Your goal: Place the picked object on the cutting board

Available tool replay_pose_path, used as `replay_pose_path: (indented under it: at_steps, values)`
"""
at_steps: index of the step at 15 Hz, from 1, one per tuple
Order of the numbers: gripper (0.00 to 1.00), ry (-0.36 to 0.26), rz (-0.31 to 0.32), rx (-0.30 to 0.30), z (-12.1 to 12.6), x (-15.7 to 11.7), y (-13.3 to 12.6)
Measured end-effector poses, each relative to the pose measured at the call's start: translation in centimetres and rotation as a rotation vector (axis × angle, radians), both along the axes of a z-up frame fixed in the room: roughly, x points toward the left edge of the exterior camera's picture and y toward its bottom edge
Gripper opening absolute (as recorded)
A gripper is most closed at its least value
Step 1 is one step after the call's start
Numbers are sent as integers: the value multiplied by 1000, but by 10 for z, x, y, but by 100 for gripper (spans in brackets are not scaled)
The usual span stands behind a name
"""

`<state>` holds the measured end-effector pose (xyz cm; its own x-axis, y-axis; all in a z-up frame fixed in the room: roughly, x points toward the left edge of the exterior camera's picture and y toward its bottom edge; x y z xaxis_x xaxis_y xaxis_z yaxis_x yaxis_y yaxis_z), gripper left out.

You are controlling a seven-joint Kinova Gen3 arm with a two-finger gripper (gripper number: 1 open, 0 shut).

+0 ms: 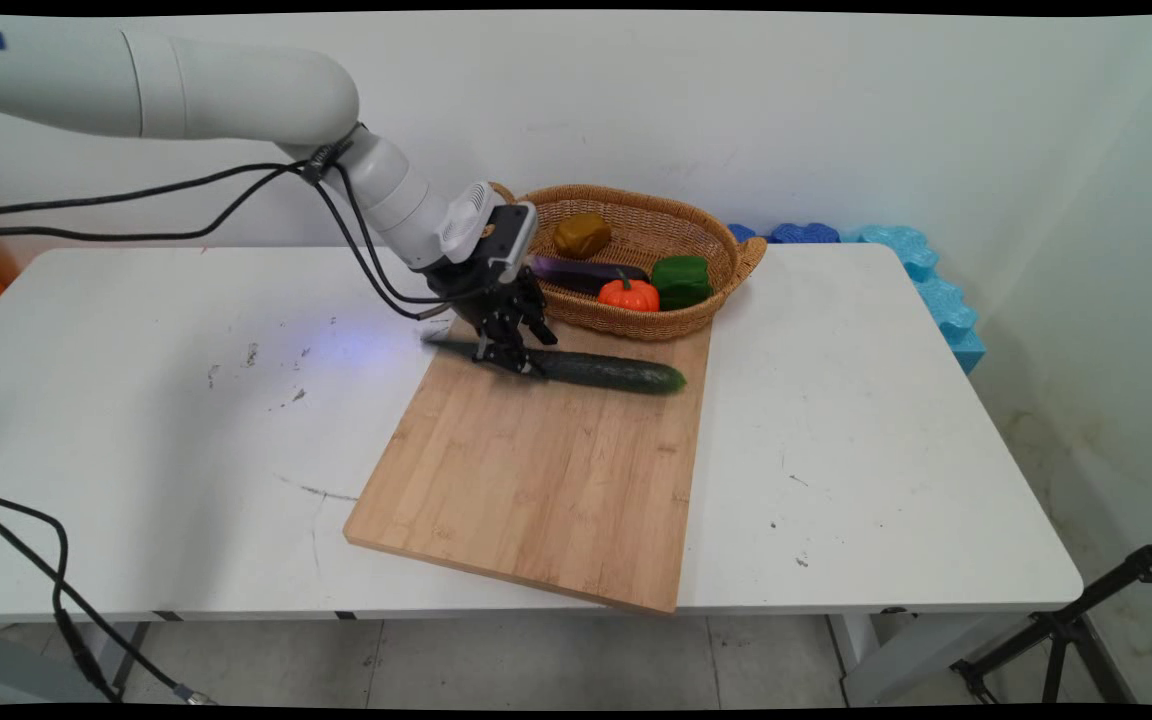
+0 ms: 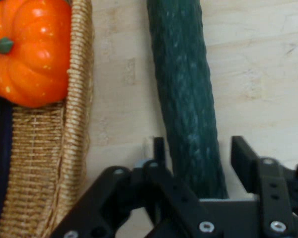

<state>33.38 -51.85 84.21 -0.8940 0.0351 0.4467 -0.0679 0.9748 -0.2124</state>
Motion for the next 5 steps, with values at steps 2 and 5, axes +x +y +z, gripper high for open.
replay_pose_path:
  at_steps: [2, 5]
  values:
    - [100, 1, -13, 3, -5, 1, -1]
    - [100, 2, -35, 4, -8, 2, 0]
